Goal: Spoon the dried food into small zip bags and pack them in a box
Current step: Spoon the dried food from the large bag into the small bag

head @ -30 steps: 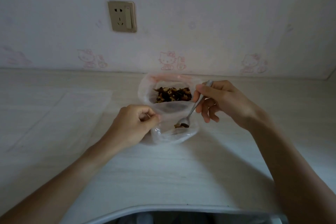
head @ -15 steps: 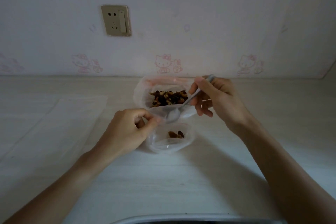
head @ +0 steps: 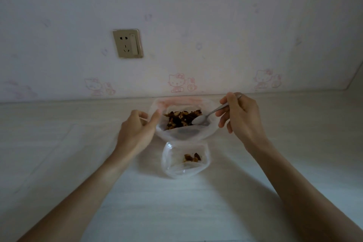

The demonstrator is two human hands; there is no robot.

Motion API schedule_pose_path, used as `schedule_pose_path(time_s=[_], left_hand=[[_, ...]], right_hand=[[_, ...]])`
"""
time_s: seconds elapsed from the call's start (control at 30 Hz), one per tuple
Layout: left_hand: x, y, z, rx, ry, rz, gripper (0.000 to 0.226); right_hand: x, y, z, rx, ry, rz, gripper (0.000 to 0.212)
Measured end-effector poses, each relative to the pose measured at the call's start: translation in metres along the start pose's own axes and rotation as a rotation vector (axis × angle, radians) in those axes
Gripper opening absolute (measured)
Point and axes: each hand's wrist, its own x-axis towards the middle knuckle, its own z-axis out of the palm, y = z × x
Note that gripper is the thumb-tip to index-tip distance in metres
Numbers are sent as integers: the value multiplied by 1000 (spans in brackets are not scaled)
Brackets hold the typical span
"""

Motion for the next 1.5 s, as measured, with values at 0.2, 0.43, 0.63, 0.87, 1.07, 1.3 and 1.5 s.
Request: schedule_pose_path(time_s=[0.2, 0.43, 0.63, 0.87, 1.07, 1.3, 1.5], left_hand=[[-6, -8, 20, -207, 39, 144, 21], [-9, -8, 17, -414, -83, 169, 22], [-10, -9, 17, -365, -76, 290, 10], [-10, -9, 18, -404, -52, 318, 14], [-7, -12, 19, -334, 37, 267, 17], [-10, -9, 11, -264, 152, 217, 36], [-27, -13, -11, -53, -51, 370, 38]], right_hand=[[-5, 4, 11, -199, -53, -150, 36], [-4, 12, 22, -88, -122, 58, 33], [-4, 12, 22, 94, -192, 257, 28], [-4, 9, 15, 216, -176, 367, 27], [-3, 5, 13, 244, -138, 359, 30], [-3, 0, 10, 291, -109, 306, 32], [3, -2, 3, 370, -95, 296, 35]])
